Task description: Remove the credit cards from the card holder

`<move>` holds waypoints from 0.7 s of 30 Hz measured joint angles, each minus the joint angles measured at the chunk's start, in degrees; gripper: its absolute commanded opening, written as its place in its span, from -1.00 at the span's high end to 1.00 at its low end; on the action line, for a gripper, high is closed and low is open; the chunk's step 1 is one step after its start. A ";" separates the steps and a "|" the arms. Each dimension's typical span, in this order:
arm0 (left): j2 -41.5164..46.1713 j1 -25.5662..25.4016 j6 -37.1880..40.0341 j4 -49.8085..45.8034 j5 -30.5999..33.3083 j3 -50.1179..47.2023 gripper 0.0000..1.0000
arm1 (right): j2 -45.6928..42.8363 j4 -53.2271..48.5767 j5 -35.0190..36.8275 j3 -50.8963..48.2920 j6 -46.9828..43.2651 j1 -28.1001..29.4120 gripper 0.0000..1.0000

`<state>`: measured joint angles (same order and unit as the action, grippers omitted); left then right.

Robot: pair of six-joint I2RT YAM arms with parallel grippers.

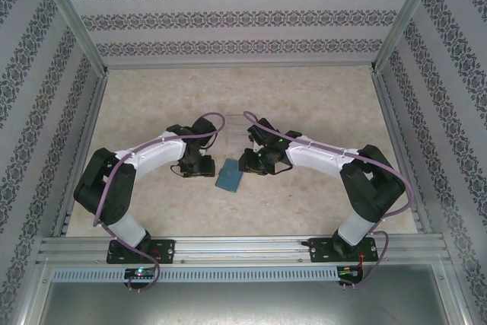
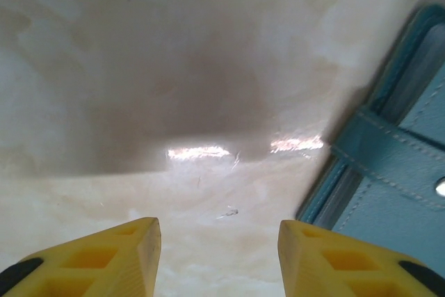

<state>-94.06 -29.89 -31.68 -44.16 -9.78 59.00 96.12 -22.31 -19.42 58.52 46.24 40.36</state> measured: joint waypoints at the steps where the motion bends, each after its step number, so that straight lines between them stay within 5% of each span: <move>1: -0.24 0.00 0.15 0.00 -0.59 -0.28 0.05 | 0.33 0.57 -0.15 -0.20 0.31 0.00 0.32; 21: -5.66 -1.18 1.88 1.33 -9.38 0.17 0.04 | 2.12 12.59 -7.63 -6.58 3.08 -5.01 0.23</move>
<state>-99.72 -31.07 -29.80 -42.83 -19.16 59.18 98.24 -9.72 -27.05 51.94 49.32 35.35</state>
